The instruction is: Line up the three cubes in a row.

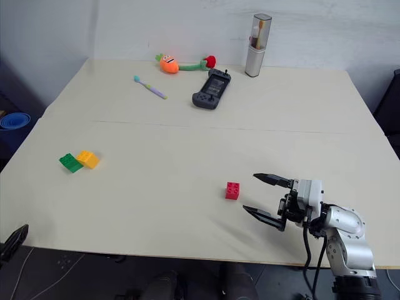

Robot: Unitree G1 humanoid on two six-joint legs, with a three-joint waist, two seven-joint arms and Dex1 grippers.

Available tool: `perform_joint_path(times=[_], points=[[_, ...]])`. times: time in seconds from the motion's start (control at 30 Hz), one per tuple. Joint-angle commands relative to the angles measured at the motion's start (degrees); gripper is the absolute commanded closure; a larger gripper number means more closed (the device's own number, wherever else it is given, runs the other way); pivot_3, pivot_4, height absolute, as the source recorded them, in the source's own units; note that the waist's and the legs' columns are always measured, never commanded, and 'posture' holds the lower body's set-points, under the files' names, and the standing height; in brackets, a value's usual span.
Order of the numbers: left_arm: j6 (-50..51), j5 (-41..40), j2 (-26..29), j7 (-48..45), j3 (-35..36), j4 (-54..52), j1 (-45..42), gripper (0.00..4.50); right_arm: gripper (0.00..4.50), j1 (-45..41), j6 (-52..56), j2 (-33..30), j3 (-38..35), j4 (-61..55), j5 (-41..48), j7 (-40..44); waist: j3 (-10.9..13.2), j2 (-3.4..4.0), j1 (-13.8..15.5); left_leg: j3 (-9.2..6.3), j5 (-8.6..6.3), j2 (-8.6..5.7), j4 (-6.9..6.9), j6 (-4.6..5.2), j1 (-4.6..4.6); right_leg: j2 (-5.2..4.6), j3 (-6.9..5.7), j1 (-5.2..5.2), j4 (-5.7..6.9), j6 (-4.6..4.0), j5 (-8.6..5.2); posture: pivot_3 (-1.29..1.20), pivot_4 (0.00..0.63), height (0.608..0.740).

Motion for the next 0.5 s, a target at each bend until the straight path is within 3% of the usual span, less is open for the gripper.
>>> perform_joint_path(times=[0.03,0.23,0.37,0.5], points=[[6.0,-3.8,1.4,5.6,-3.1,-8.4,-5.4,0.00,0.03,-3.1,-1.7,0.4,-1.1,-1.6,0.8,-1.6,0.0,0.00,0.0,0.00,0.01,0.00,0.00,-0.02,0.00,0.00,0.00,0.00,0.01,0.00,0.00,0.00,0.150,0.740],[17.6,-2.2,3.0,17.7,-10.9,-14.4,-16.0,0.00,0.03,-5.4,-0.4,0.3,0.1,-2.0,0.8,-3.3,0.0,-0.01,-0.3,0.00,0.14,0.01,-0.04,-0.33,-0.02,0.04,-0.04,0.01,-0.01,0.00,0.00,0.00,0.150,0.740],[21.3,-2.8,3.4,23.5,-10.5,-12.9,-22.1,0.00,0.03,-5.1,0.1,0.2,0.5,-3.2,1.0,-4.0,0.0,-0.01,-0.3,0.05,0.20,0.02,-0.03,-0.41,-0.02,0.10,-0.03,0.00,0.00,0.01,0.00,0.00,0.150,0.740],[21.3,-2.8,7.5,19.1,-8.7,-9.8,-23.0,0.00,0.03,-5.1,-0.2,0.0,0.5,-2.7,0.6,-4.4,0.0,-0.04,-0.3,0.04,0.23,0.02,-0.02,-0.41,0.00,0.11,-0.04,0.00,0.08,0.01,0.01,0.00,0.150,0.740]])
